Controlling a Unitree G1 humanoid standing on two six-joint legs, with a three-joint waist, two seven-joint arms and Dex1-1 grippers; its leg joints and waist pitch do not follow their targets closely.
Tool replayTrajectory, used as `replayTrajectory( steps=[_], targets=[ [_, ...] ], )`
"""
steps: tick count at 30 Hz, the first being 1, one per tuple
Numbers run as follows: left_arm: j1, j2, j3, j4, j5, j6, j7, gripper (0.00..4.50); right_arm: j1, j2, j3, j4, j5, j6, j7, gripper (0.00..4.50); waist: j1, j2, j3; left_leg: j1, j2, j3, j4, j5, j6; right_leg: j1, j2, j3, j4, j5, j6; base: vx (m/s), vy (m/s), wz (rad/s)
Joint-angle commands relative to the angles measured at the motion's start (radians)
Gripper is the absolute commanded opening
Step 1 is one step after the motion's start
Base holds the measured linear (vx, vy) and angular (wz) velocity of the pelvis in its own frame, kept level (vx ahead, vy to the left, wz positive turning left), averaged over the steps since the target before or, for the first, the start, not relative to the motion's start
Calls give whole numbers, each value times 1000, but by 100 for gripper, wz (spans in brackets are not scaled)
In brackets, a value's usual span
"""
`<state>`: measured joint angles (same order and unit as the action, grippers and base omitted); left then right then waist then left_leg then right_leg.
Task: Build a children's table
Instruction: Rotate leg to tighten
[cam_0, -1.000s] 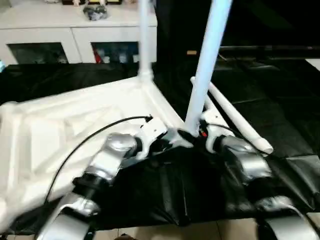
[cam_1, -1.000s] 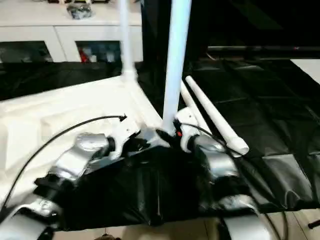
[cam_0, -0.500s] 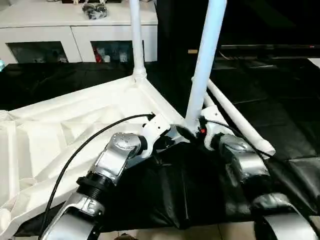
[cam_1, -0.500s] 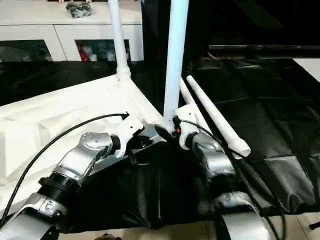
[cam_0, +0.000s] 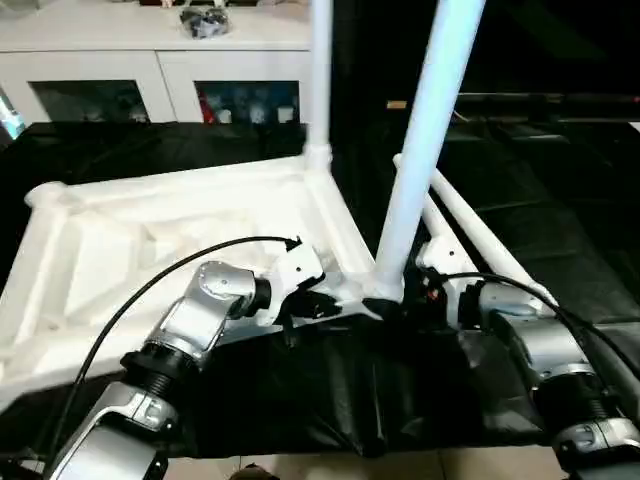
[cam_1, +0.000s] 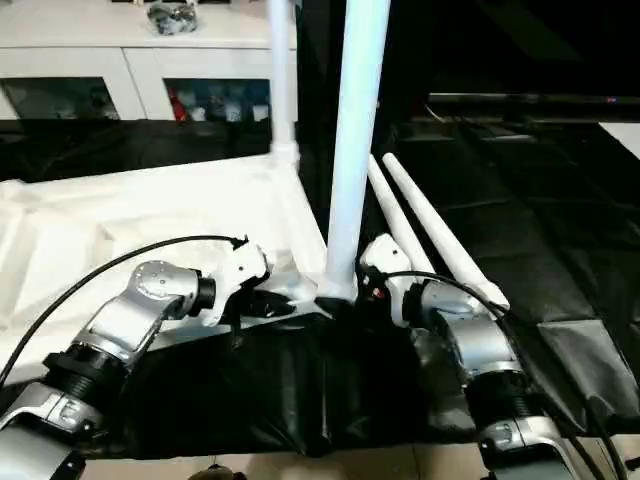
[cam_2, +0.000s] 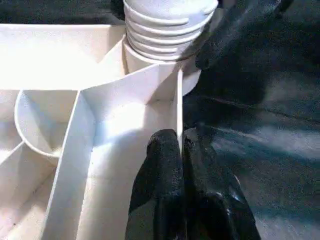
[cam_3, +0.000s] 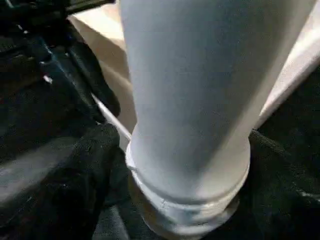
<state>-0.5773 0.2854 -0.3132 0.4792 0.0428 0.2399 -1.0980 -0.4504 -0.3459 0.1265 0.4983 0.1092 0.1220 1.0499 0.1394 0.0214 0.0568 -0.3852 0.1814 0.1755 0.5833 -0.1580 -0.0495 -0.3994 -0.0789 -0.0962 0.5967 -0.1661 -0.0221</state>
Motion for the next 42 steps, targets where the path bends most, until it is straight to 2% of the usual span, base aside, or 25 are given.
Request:
replayTrajectory(
  steps=[1,3,8,11,13,14,16,18,21,23,24,26,28,29,30,31,32,39,40,42],
  targets=[
    [-27,-21,4,-25,-27,-31,13,0,14,29,87,-44,21,5,89,344,-2,0,-72,24,58,-18,-66,-268,50,48,-83,55,-77,-276,-193,0,0,0],
    [-22,-13,1,-27,-31,-38,-5,0,23,25,89,-64,25,18,109,320,2,-3,-74,23,58,-18,-65,-261,46,48,-85,56,-76,-275,-191,0,0,0],
    [-12,-13,1,-34,-29,-40,-10,0,31,26,100,-79,27,30,115,283,3,-4,-75,21,59,-19,-64,-243,52,50,-84,55,-71,-246,-197,0,0,0],
    [-10,-19,4,-34,-25,-40,12,0,30,44,92,-69,19,34,81,277,3,-5,-74,22,58,-18,-64,-247,50,49,-85,55,-74,-265,-193,0,0,0],
    [-17,-36,12,-21,-13,-39,65,0,14,83,63,-29,4,38,-12,275,2,-5,-73,22,58,-19,-65,-252,47,48,-85,55,-75,-282,-188,0,0,0],
    [-30,-64,29,-3,3,-25,149,0,-17,132,31,46,-36,32,-170,275,-2,-3,-72,21,57,-20,-67,-260,38,46,-86,55,-76,-296,-186,0,0,0],
    [-34,-77,36,2,9,-19,184,0,-30,154,17,79,-53,30,-240,274,-15,-4,-69,20,53,-25,-71,-290,8,48,-86,50,-80,-353,-174,0,0,0],
    [-39,-120,60,3,17,10,278,0,-62,207,-27,154,-63,26,-393,274,-29,-2,-66,29,53,-25,-71,-335,-8,40,-88,52,-90,-407,-163,0,0,0],
    [-26,-181,78,-23,16,51,367,0,-99,283,-78,222,-39,27,-528,274,-36,-3,-67,29,51,-25,-71,-336,-3,41,-87,52,-97,-422,-144,0,0,0],
    [-12,-193,64,-42,21,54,372,0,-113,303,-84,237,-35,15,-545,274,-36,-4,-69,25,52,-25,-71,-318,7,44,-88,53,-92,-387,-148,0,0,0],
    [-6,-195,57,-49,23,53,371,0,-116,308,-82,239,-35,0,-537,274,-36,-3,-71,23,53,-24,-71,-301,12,44,-85,54,-88,-352,-152,0,0,0],
    [0,-197,48,-55,28,48,365,0,-122,318,-89,244,-32,-15,-523,330,-36,-2,-72,21,53,-23,-70,-286,19,46,-84,55,-83,-307,-164,0,0,0],
    [5,-194,41,-61,29,45,352,0,-127,321,-101,246,-9,-10,-491,346,-37,-3,-73,20,53,-21,-70,-272,29,47,-84,56,-78,-273,-176,0,0,0],
    [7,-183,37,-67,28,44,336,0,-125,307,-92,238,-5,-14,-452,366,-37,-3,-73,20,52,-19,-68,-268,37,48,-83,56,-78,-259,-183,0,0,0],
    [7,-182,37,-67,27,44,335,0,-124,306,-92,238,-6,-14,-450,366,-35,-2,-73,21,52,-19,-68,-265,38,48,-84,56,-78,-260,-183,0,0,0],
    [7,-174,35,-69,26,41,322,0,-119,289,-78,228,-13,-23,-424,378,-36,-6,-73,19,52,-19,-68,-260,40,49,-84,56,-78,-258,-183,0,0,0],
    [6,-160,33,-70,22,36,301,0,-108,263,-54,212,-29,-42,-389,386,-34,-4,-74,19,52,-19,-67,-251,44,50,-84,55,-76,-255,-182,0,0,0],
    [12,-101,15,-79,-2,7,178,0,-54,162,-13,144,-33,-89,-214,391,-25,-5,-74,18,53,-17,-64,-238,59,50,-83,55,-75,-249,-186,0,0,0],
    [12,-86,11,-79,-9,-4,141,0,-43,136,-6,124,-29,-97,-170,391,-25,1,-74,19,53,-18,-64,-242,58,50,-83,55,-75,-251,-188,0,0,0],
    [11,-65,4,-81,-19,-8,87,0,-28,103,-1,96,-21,-98,-102,391,-20,-2,-73,20,55,-17,-65,-255,61,50,-80,55,-77,-261,-185,0,0,0]
  ],
)
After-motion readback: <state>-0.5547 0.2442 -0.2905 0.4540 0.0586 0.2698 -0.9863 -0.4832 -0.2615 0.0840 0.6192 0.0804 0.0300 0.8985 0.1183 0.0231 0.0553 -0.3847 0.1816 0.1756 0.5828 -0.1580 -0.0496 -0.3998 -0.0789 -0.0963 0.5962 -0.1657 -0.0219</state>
